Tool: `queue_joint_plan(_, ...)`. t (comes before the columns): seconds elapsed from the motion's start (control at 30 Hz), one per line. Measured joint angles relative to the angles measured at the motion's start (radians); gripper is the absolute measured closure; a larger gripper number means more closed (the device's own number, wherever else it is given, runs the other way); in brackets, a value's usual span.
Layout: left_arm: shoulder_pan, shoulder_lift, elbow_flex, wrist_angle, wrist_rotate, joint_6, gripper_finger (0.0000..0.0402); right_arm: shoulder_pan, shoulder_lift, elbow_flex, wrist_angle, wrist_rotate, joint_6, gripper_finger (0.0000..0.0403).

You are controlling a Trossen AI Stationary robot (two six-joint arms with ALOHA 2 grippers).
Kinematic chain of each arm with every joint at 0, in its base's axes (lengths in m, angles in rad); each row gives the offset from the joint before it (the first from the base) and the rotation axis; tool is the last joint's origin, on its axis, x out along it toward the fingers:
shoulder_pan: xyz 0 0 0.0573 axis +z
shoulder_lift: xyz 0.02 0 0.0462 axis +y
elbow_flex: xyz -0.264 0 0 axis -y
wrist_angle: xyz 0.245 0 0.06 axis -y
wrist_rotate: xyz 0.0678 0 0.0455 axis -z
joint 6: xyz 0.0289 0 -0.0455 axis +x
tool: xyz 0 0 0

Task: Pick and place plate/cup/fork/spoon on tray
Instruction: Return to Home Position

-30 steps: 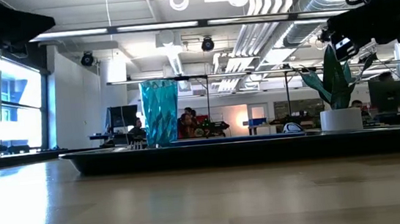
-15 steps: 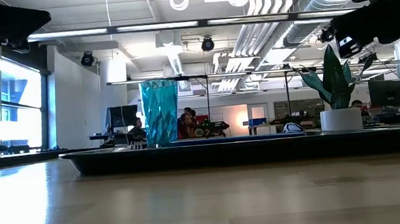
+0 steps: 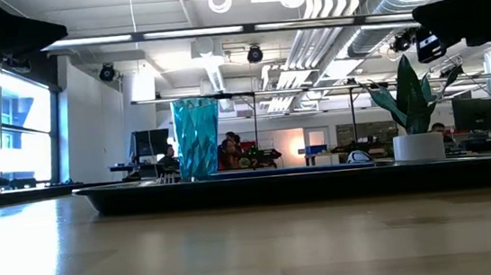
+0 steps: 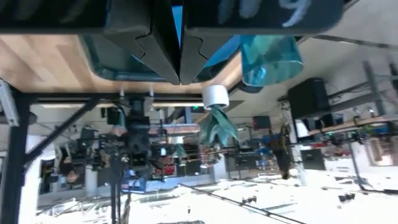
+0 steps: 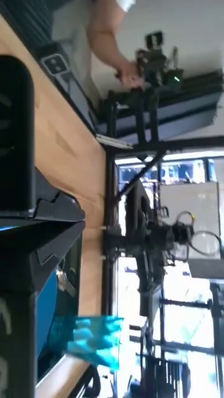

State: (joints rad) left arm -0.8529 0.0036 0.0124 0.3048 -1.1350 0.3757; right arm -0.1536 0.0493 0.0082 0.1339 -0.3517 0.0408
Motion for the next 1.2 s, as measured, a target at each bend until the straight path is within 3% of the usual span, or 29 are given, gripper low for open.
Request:
queue_joint_plan(0.2, -0.062, 0.0, 0.0, -0.051, 0.015, -0.109, 0.0401, -0.034, -0.045, 0.002, -0.067, -0.022, 0.03, 0.0403)
queue_joint_plan(0.43, -0.071, 0.001, 0.0, -0.275, 0.002, -0.322, 0.0401, -0.036, -0.044, 0.0, -0.026, 0.002, 0.06, 0.0403)
queue_joint_plan(0.53, -0.073, 0.001, 0.0, -0.132, 0.019, -0.227, 0.0401, -0.036, -0.043, 0.0, -0.07, 0.002, 0.072, 0.0403)
queue_joint_plan(0.67, -0.091, 0.001, 0.0, 0.165, 0.158, 0.052, 0.0401, -0.036, -0.037, 0.0, -0.07, 0.001, 0.048, 0.0403)
queue_joint_plan(0.77, -0.105, 0.001, 0.001, 0.274, 0.178, 0.227, 0.0401, -0.036, -0.036, 0.0, -0.07, 0.001, 0.058, 0.0403)
queue_joint_plan(0.93, -0.098, 0.001, 0.001, 0.267, 0.201, 0.306, 0.0401, -0.036, -0.036, 0.0, -0.07, 0.001, 0.093, 0.0403)
queue_joint_plan(1.2, -0.017, 0.001, 0.0, 0.168, 0.337, 0.228, 0.0401, -0.036, -0.036, 0.0, -0.068, 0.008, 0.093, 0.0403)
